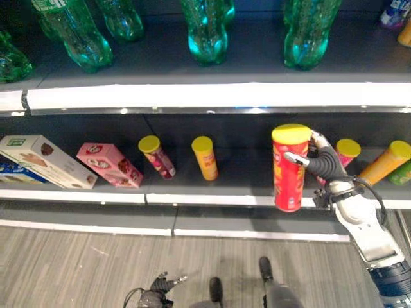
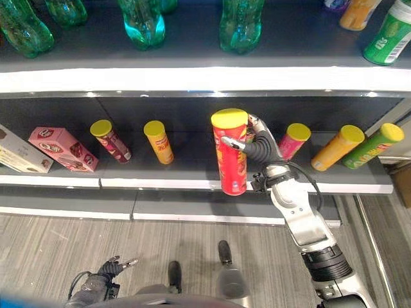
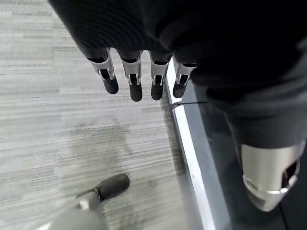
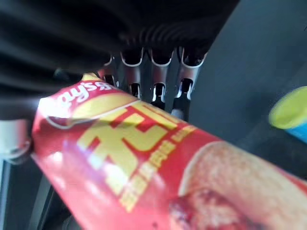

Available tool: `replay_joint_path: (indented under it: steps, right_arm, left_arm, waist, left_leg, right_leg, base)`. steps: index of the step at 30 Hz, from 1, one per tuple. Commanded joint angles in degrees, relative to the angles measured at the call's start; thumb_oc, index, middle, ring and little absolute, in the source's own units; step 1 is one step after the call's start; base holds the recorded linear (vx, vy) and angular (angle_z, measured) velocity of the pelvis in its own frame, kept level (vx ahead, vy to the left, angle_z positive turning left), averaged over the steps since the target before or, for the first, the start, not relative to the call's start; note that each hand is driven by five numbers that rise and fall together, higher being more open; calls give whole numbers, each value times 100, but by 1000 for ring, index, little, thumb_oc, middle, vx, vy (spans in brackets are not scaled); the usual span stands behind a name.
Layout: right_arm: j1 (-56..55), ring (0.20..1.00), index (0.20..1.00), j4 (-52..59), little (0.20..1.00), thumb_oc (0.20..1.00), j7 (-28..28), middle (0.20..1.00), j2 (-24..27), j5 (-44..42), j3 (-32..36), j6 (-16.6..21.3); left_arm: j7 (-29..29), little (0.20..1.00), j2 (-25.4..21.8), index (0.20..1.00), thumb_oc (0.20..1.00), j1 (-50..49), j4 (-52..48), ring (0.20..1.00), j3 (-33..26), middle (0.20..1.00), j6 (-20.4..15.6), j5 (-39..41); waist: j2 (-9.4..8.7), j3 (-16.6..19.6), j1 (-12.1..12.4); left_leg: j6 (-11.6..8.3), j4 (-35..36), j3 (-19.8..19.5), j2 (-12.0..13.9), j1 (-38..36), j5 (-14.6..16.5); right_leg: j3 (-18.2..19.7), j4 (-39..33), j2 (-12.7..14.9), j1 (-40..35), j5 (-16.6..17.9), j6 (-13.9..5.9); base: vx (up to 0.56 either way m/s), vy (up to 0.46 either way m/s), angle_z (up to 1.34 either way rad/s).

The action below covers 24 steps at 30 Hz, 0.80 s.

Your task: Put the goods on the table back onto the shelves and tidy them up.

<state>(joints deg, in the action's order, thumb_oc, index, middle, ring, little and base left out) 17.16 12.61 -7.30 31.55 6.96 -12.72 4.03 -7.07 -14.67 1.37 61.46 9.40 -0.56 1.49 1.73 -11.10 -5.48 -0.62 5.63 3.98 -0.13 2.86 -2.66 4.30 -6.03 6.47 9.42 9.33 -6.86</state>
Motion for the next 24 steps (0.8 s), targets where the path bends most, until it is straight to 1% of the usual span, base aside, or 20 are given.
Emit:
replay_joint_path:
  steps: [1, 3, 6, 7, 9, 12, 15, 16, 17, 18, 24]
  right_arm:
    - [869, 200, 200, 353, 200, 200, -585, 200, -127, 475, 172, 262]
    - [1196, 200, 200, 326, 200, 200, -831, 200, -283, 655, 24, 233]
    - [1387, 200, 200, 309, 200, 200, -983, 200, -347, 842, -31, 202]
    - [1558, 200, 200, 283, 200, 200, -1186, 200, -411, 1003, -67, 155]
    - [1684, 200, 200, 238, 200, 200, -1420, 200, -478, 1178, -66, 125]
    - [1946, 200, 200, 122, 200, 200, -1865, 200, -548, 1717, -122, 9]
    - [2009, 200, 200, 59, 200, 200, -1949, 200, -552, 1804, -147, -14]
    - [2023, 200, 200, -13, 200, 200, -2044, 200, -539, 1885, -126, -45]
    - [2024, 200, 200, -13, 200, 200, -2045, 200, -537, 1886, -125, -46]
    - [2110, 200, 200, -74, 200, 200, -2220, 200, -513, 2014, -63, -75]
    - [2331, 200, 200, -204, 200, 200, -2676, 200, -461, 2338, 122, -203]
  left_arm:
    - [-267, 1000, -283, 1000, 1000, 443, 251, 1000, 79, 1000, -21, 62]
    - [-367, 1000, -284, 1000, 1000, 522, 272, 1000, 156, 1000, -16, 121]
    - [-434, 1000, -266, 1000, 1000, 573, 297, 1000, 200, 1000, -8, 156]
    - [-502, 1000, -267, 1000, 1000, 613, 287, 1000, 247, 1000, -13, 201]
    - [-572, 1000, -252, 1000, 1000, 661, 268, 1000, 289, 1000, -27, 251]
    - [-675, 1000, -226, 1000, 1000, 711, 190, 1000, 432, 1000, -80, 334]
    - [-691, 1000, -230, 1000, 1000, 704, 121, 1000, 496, 1000, -104, 332]
    - [-707, 1000, -221, 1000, 1000, 724, 49, 1000, 545, 1000, -128, 336]
    - [-707, 1000, -220, 1000, 1000, 726, 49, 1000, 546, 1000, -127, 336]
    - [-727, 1000, -222, 1000, 1000, 742, -66, 1000, 616, 1000, -164, 350]
    - [-786, 1000, -180, 1000, 1000, 806, -267, 1000, 736, 1000, -228, 423]
  waist:
    - [-34, -297, 214]
    - [27, -411, 258]
    - [63, -474, 289]
    - [105, -546, 342]
    - [148, -613, 373]
    - [317, -805, 466]
    - [408, -883, 500]
    - [515, -989, 506]
    - [518, -984, 506]
    - [631, -1067, 521]
    - [890, -1240, 491]
  left_leg:
    - [-177, -82, -262, 114, -35, 497]
    - [-186, -74, -297, 87, 135, 421]
    - [-192, -71, -335, 69, 253, 384]
    - [-199, -68, -366, 56, 357, 334]
    - [-206, -65, -393, 33, 463, 287]
    - [-249, -63, -483, -22, 772, 165]
    - [-282, -63, -511, -56, 948, 96]
    - [-309, -63, -541, -78, 1088, 51]
    - [-309, -63, -544, -78, 1096, 49]
    - [-333, -63, -559, -109, 1243, 10]
    - [-367, -63, -566, -158, 1500, -66]
  right_leg:
    - [-77, 298, 342, -93, -625, -369]
    - [-104, 319, 356, 37, -603, -363]
    - [-127, 334, 369, 134, -585, -364]
    - [-161, 346, 386, 210, -554, -362]
    - [-189, 347, 395, 284, -529, -366]
    - [-269, 334, 449, 497, -448, -382]
    - [-313, 331, 474, 612, -420, -397]
    - [-327, 358, 518, 748, -391, -409]
    - [-329, 362, 518, 757, -391, -410]
    - [-338, 375, 552, 876, -382, -418]
    - [-310, 437, 619, 1145, -358, -430]
  base:
    - [-70, -1, 13]
    - [-95, 3, 5]
    - [-57, -4, 19]
    - [-55, 2, 30]
    - [-52, 7, 18]
    - [-55, 14, 18]
    - [-44, 0, 25]
    - [-43, 10, 18]
    - [-57, 10, 15]
    - [-44, 11, 10]
    - [-32, 14, 8]
